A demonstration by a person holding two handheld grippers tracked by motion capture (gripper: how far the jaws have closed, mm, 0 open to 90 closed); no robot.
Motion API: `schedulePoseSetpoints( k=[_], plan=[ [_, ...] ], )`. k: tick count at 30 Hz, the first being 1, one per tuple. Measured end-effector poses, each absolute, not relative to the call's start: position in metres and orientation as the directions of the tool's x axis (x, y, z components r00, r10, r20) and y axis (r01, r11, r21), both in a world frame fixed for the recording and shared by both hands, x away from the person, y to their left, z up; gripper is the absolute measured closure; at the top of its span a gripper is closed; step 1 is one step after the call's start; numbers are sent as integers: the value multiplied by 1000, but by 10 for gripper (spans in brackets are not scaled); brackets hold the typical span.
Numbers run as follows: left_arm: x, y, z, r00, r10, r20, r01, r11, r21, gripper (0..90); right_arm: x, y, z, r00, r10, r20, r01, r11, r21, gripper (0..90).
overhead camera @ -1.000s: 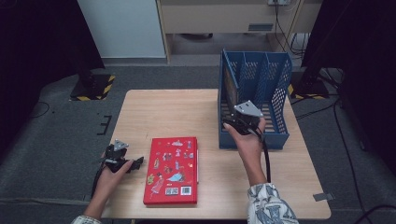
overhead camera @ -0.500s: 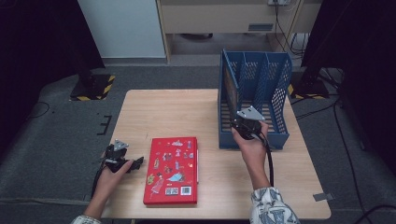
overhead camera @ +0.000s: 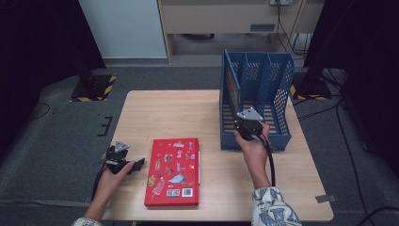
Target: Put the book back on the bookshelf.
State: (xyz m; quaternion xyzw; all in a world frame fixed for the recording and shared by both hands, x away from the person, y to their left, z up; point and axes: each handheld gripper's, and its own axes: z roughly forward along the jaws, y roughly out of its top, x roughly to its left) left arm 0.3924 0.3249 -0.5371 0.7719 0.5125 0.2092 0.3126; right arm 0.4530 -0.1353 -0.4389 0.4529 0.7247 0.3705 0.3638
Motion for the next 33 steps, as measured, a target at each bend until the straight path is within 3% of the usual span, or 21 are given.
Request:
schedulePoseSetpoints(
  k=[13,33],
  plan=[
    [393,325,-537,388,922,3,660,-280,697,0,454,-135,-437,-326,928,-178,400,306,864,779],
    [393,325,-537,390,921,4,660,-283,696,0,452,-114,-435,-343,924,-170,404,309,861,754]
  ],
)
